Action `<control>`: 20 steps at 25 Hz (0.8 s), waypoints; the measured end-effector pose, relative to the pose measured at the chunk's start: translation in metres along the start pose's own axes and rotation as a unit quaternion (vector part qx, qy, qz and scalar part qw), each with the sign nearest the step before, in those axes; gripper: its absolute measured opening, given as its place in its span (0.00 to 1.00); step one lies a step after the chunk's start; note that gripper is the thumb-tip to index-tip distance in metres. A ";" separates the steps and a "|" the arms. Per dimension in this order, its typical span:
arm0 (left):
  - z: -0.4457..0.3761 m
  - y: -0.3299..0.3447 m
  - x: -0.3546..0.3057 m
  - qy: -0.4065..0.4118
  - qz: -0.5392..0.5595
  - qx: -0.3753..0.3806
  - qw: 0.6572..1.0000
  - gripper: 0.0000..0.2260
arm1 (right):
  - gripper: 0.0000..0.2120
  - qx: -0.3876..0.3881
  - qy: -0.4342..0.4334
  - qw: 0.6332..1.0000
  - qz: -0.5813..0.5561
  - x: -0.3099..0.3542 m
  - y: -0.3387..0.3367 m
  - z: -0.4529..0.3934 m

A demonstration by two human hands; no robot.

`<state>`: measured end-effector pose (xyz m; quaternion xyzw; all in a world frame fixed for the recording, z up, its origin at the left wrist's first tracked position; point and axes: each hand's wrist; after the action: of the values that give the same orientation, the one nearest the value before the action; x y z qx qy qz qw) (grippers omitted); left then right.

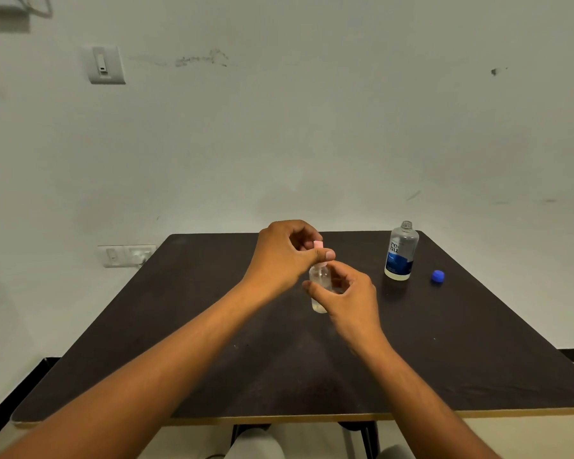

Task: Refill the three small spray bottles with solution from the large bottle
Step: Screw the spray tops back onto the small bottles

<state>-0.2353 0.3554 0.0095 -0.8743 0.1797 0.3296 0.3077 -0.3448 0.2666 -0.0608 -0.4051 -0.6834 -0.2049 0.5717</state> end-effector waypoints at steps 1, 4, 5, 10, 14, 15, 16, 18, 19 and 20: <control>-0.001 0.001 0.000 -0.004 0.008 0.004 1.000 0.09 | 0.15 0.002 -0.003 1.000 -0.001 0.001 0.000 0.000; -0.005 -0.005 0.001 -0.009 0.018 0.034 0.999 0.07 | 0.17 0.002 0.003 1.000 -0.006 0.002 -0.002 0.002; -0.006 -0.008 0.002 -0.015 0.027 0.051 0.998 0.08 | 0.18 0.003 0.006 1.000 -0.008 0.001 -0.002 0.003; -0.014 -0.022 0.001 -0.032 0.136 0.151 0.979 0.15 | 0.19 0.000 0.014 1.000 -0.024 0.001 -0.001 0.002; -0.011 -0.015 0.001 -0.037 0.131 0.046 0.990 0.09 | 0.16 0.000 0.001 1.000 -0.025 0.006 -0.001 0.000; -0.008 -0.010 0.001 -0.036 0.115 0.021 0.993 0.09 | 0.15 0.002 -0.002 1.000 -0.023 0.006 0.000 0.000; -0.006 -0.005 0.002 -0.034 0.103 0.007 0.994 0.09 | 0.14 0.005 -0.002 1.000 -0.021 0.006 0.001 0.001; -0.004 -0.002 0.004 -0.038 0.102 0.005 0.994 0.09 | 0.14 0.008 -0.002 1.000 -0.017 0.006 0.002 0.002; -0.005 -0.004 0.004 -0.044 0.111 0.022 0.993 0.08 | 0.15 0.009 -0.001 1.000 -0.015 0.004 0.002 0.003; -0.006 -0.006 0.005 -0.050 0.124 0.053 0.990 0.08 | 0.16 0.008 0.001 1.000 -0.014 0.003 0.001 0.003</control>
<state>-0.2255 0.3553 0.0125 -0.8102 0.2883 0.3985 0.3187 -0.3458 0.2708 -0.0587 -0.3910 -0.6901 -0.2072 0.5726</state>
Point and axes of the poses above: each hand's wrist, its own z-axis away from the middle knuckle, its own y-axis out of the palm, x = y × z, and after that the axes turned 10 degrees about y, right-handed
